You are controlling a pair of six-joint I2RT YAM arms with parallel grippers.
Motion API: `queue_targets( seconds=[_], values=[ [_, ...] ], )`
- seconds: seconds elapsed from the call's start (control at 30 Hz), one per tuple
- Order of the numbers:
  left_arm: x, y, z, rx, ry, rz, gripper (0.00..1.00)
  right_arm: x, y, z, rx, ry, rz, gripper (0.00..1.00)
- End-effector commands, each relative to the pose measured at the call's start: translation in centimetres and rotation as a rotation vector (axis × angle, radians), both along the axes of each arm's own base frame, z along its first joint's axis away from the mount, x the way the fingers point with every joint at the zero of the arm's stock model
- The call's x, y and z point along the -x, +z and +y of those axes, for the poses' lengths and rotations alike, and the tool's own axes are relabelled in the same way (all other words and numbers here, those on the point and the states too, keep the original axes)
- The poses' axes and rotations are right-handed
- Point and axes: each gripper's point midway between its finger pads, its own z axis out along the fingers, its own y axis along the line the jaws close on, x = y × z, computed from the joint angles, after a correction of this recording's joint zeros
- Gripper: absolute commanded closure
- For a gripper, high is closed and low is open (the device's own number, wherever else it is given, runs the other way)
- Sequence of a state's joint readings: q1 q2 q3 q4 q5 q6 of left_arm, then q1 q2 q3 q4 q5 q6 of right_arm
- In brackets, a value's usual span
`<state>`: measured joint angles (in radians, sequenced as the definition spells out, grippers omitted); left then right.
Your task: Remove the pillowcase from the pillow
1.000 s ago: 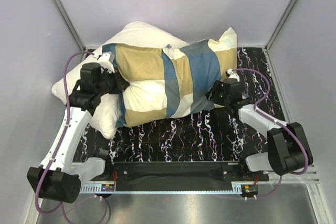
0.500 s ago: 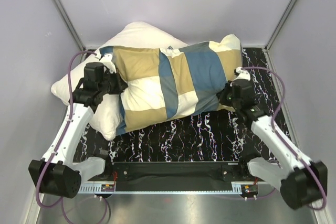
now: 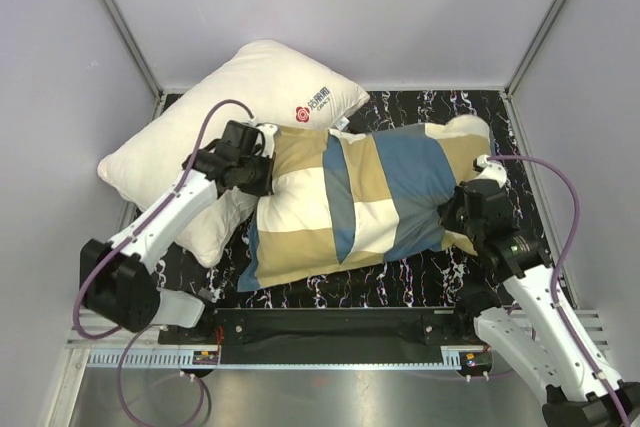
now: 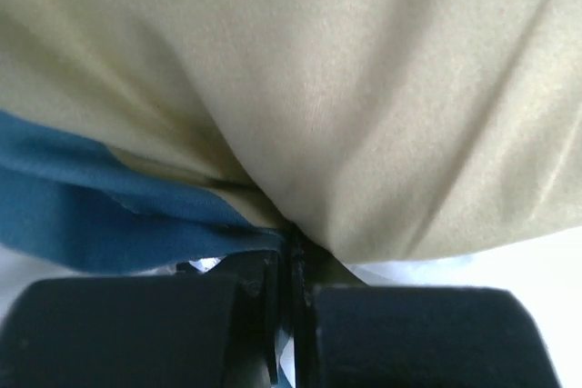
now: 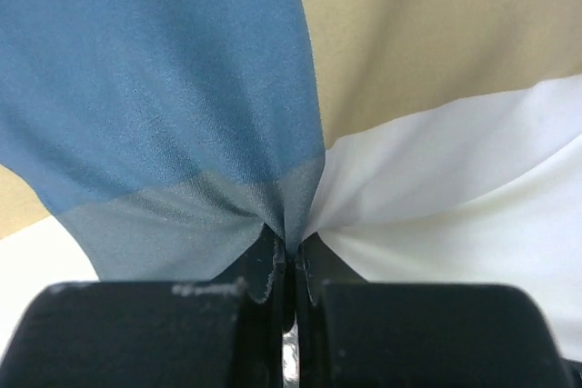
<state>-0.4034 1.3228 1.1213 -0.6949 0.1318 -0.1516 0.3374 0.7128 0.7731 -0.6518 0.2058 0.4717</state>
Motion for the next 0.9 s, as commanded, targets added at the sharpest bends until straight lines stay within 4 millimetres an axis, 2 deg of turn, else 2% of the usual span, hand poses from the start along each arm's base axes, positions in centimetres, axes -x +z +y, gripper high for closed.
queue_targets(
  seconds=[0.0,0.03,0.2,0.33,0.4,0.5,0.53,0.6,0.63,0.7,0.73,0.77,0.8,0.87],
  values=[
    [-0.2,0.4,-2.2,-0.017,-0.085,0.022,1.00,0.1,3.8,-1.4,-0.044,-0.092,-0.146,1.00],
    [0.0,-0.6,-2.6,-0.033,-0.098,0.057,1.00,0.3,3.7,-1.6,-0.033,-0.098,-0.135,1.00],
    [0.5,-1.5,-3.2,-0.036,-0.125,0.091,0.99,0.5,2.6,-2.0,0.006,-0.112,-0.056,1.00],
    [0.1,-2.4,-2.0,-0.115,-0.083,0.102,0.77,-0.3,1.2,-1.0,-0.023,-0.090,-0.042,1.00],
    [-0.3,-2.5,-1.4,-0.148,-0.060,0.094,0.54,-0.9,-0.3,0.2,-0.052,-0.057,-0.011,0.99],
    [-0.6,-2.1,-1.2,-0.152,-0.046,0.074,0.29,-1.6,-2.2,1.7,-0.089,-0.016,0.029,1.00],
    [-0.8,-1.3,-0.9,-0.154,-0.033,0.041,0.19,-1.7,-2.6,2.0,-0.097,-0.008,0.035,1.00],
    [-1.6,0.2,-0.5,-0.154,-0.008,-0.038,0.14,-2.0,-3.3,2.5,-0.108,0.003,0.050,0.99],
    [-1.7,2.3,-0.1,-0.138,0.009,-0.113,0.09,-2.0,-3.4,2.6,-0.107,0.006,0.051,1.00],
    [-2.2,5.2,-0.1,-0.086,0.022,-0.235,0.08,-2.1,-3.5,2.6,-0.102,0.006,0.056,0.99],
    [-1.7,8.1,0.2,-0.036,0.032,-0.325,0.07,-2.0,-3.5,2.5,-0.101,0.005,0.056,1.00],
    [-1.5,9.5,0.3,-0.009,0.042,-0.374,0.06,-1.9,-3.3,2.6,-0.106,0.010,0.051,1.00],
    [-1.2,12.2,1.0,0.042,0.095,-0.458,0.06,-1.9,-3.2,2.6,-0.106,0.012,0.049,1.00],
    [-0.8,13.8,2.1,0.074,0.180,-0.502,0.07,-1.8,-3.4,2.9,-0.120,0.021,0.050,1.00]
  ],
)
